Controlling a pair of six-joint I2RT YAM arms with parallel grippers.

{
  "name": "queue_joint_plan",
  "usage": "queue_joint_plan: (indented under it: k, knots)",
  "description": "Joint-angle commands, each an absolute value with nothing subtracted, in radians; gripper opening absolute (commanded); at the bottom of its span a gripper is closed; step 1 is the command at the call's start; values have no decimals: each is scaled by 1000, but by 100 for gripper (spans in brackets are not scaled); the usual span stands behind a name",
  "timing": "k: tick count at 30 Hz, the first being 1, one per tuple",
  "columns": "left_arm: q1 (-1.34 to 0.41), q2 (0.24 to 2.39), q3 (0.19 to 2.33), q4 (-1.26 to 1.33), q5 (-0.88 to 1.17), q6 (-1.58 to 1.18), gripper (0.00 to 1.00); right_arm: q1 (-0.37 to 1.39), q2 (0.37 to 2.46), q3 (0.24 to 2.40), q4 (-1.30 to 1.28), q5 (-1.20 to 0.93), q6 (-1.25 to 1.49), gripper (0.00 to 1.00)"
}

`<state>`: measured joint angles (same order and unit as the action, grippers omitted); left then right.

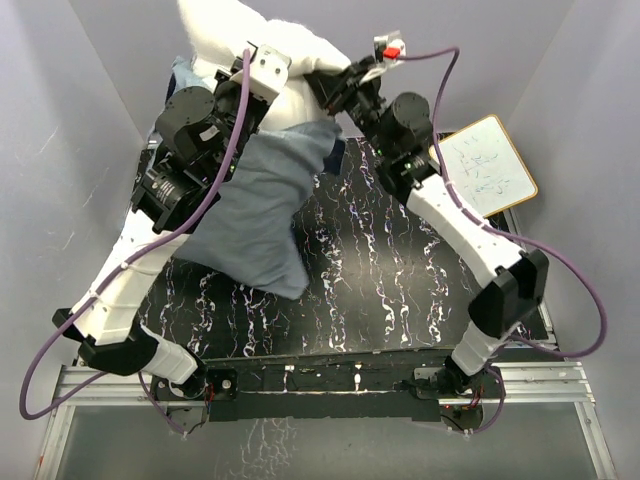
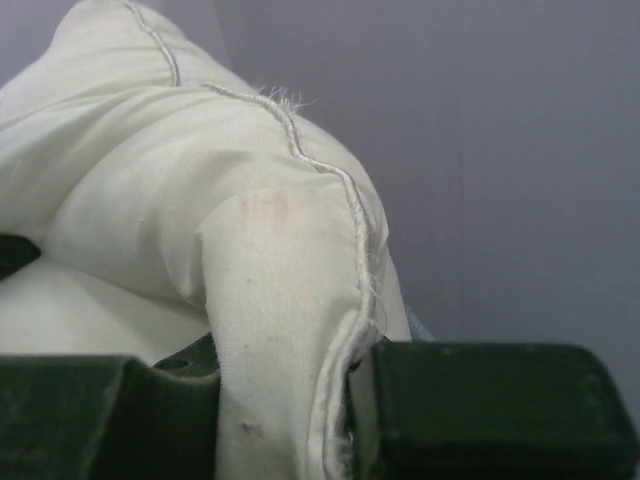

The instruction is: Remove the pillowcase from the pillow

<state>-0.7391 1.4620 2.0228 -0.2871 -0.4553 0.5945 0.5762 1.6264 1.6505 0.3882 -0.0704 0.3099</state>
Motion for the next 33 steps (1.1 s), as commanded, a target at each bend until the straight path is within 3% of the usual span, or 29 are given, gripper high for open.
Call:
queue_joint_plan:
  k: [1,6,7,10,14,18,25,33]
  knots:
    - [-761,1328,2057,-156,-378,662,0,530,1732,1964,499,-181,247,8]
    - [-761,1299,2059,-232,-360,650,0,534,1830,2158,592,-270,229,8]
    - [-761,1293,2056,-259,-357,648,9,540,1835,2174,571,-301,211,8]
    - [-761,1267,2037,-330,-315,649,69,570,1796,2081,527,-357,113,8]
    - [-761,1249,2052,-413,-236,670,95,585,1662,1808,573,-394,45,8]
    - [-761,1261,2107,-489,-177,723,97,588,1568,1594,624,-418,24,8]
    - [-761,1386,2254,-886,-30,731,97,634,1509,1514,594,-447,2,8]
    - [-762,1373,2172,-777,-27,731,97,658,1453,1488,509,-530,-50,8]
